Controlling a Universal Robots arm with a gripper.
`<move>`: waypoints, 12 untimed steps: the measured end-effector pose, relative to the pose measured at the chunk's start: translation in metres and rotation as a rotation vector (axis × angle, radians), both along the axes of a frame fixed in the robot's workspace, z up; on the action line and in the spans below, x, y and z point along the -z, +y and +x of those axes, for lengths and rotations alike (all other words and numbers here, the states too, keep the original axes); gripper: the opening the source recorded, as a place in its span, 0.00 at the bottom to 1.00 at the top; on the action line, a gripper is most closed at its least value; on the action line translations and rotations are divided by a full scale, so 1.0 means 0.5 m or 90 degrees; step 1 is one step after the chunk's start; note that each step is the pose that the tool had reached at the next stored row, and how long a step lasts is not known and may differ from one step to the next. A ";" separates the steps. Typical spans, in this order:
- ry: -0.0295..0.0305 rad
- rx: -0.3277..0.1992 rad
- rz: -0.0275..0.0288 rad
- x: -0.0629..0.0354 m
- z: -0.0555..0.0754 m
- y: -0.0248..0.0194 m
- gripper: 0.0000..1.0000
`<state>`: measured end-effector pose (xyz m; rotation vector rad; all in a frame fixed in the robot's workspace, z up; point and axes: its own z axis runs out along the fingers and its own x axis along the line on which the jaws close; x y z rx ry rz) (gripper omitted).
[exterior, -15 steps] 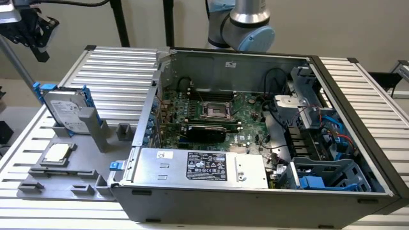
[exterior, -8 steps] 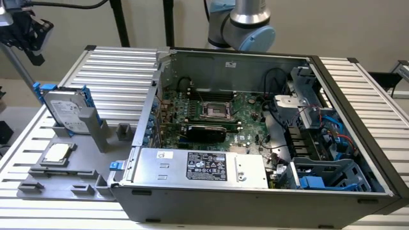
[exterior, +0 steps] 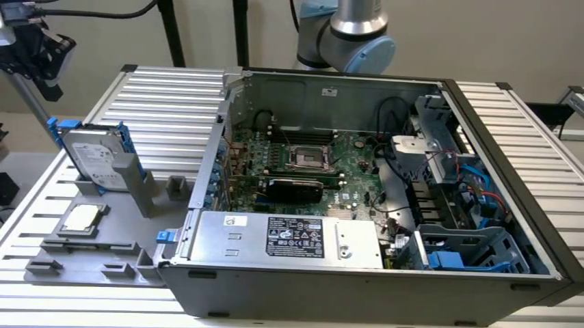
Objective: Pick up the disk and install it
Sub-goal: 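Reach for the disk, then pick up the disk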
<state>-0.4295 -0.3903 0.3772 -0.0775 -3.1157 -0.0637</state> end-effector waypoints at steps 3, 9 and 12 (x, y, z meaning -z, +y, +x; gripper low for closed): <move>0.0000 0.000 0.0005 0.000 0.007 -0.0054 0.11; 0.0001 0.000 0.0005 0.000 0.007 -0.0055 0.11; 0.0001 0.000 0.0005 0.000 0.007 -0.0055 0.11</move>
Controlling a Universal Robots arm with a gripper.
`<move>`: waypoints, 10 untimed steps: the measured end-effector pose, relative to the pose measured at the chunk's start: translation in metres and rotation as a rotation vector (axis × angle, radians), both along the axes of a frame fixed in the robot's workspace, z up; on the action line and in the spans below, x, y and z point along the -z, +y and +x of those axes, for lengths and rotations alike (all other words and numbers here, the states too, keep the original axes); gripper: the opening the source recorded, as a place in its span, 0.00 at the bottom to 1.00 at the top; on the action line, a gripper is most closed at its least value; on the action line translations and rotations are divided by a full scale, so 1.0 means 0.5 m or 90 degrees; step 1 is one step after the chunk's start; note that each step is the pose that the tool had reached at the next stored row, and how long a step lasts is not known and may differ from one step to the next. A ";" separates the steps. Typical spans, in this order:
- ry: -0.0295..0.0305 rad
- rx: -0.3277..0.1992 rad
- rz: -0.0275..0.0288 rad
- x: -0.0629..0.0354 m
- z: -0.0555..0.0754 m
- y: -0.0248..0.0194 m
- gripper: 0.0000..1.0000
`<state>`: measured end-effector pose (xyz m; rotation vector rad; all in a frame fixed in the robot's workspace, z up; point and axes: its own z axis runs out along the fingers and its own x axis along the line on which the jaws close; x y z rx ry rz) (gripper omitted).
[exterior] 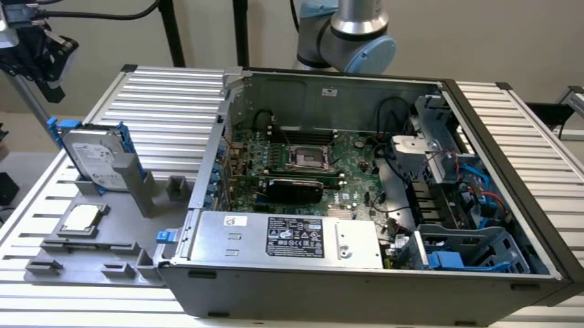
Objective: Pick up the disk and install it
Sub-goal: 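Pick up the disk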
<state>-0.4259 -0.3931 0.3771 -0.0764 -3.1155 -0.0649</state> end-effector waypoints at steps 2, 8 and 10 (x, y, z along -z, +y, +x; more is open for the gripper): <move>0.0000 0.000 0.0000 0.000 0.000 0.0000 0.11; 0.0002 -0.002 -0.0014 0.000 0.000 -0.0001 0.11; 0.0001 -0.024 -0.0015 0.001 0.000 -0.0001 0.11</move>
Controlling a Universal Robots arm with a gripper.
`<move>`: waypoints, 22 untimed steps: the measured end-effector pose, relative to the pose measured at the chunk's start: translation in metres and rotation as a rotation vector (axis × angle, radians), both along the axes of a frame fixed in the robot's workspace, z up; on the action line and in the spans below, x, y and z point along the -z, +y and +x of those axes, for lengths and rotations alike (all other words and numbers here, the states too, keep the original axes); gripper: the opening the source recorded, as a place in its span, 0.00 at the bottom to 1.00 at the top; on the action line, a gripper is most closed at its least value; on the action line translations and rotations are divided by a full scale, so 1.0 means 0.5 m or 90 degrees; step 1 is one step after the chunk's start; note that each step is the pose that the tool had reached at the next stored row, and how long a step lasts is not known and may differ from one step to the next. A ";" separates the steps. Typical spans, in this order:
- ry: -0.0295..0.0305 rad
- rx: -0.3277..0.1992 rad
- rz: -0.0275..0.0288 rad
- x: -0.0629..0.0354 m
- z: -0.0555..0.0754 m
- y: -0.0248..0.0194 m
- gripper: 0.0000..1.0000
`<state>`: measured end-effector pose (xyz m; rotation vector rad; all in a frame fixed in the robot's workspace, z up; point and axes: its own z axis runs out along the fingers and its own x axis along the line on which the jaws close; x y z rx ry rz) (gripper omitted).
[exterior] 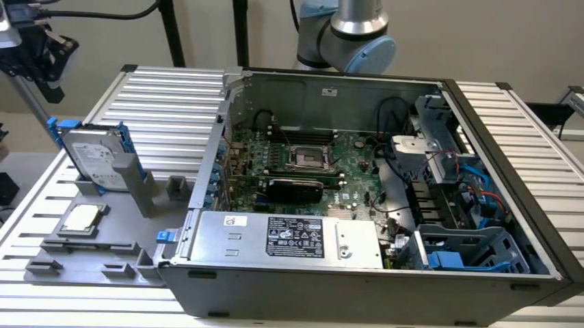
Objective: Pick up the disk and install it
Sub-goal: 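Pick up the disk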
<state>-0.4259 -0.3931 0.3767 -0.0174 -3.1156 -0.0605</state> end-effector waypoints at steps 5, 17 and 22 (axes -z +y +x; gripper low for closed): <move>0.0000 -0.058 0.0000 0.001 0.000 0.0000 0.11; 0.0001 -0.197 0.0000 0.004 0.000 0.0000 0.11; 0.0000 -0.255 0.0000 0.007 0.000 0.0000 0.11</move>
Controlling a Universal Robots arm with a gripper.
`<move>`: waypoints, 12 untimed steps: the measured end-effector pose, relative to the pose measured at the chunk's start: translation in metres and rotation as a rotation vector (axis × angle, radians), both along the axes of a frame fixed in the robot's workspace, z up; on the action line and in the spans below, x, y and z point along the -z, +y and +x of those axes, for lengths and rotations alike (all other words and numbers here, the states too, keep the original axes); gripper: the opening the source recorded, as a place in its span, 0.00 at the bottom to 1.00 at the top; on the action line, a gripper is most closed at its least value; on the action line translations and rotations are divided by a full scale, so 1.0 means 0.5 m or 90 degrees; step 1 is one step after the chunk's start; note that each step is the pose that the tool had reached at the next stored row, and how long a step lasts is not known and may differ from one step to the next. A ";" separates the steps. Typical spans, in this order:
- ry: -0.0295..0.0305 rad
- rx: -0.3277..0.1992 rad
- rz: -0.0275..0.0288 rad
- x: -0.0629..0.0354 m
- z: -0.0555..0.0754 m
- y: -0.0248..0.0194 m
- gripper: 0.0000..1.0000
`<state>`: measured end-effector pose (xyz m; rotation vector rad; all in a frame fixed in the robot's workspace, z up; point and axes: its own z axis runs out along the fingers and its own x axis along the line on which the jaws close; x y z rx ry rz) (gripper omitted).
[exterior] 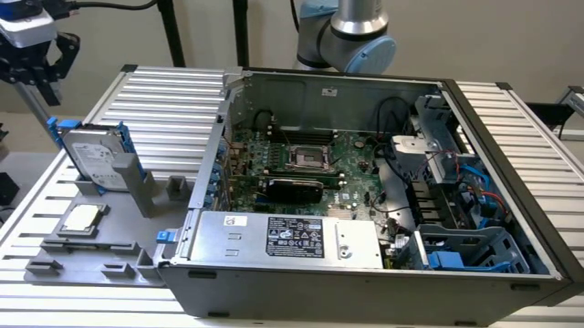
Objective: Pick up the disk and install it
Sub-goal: 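Pick up the disk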
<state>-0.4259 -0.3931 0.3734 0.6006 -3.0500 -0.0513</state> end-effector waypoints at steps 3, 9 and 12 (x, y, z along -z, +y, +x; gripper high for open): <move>0.0001 -0.035 0.0000 0.001 0.000 0.0000 0.11; 0.0000 -0.104 0.0000 0.004 0.000 0.0000 0.11; 0.0000 -0.139 0.0000 0.006 0.000 0.0000 0.11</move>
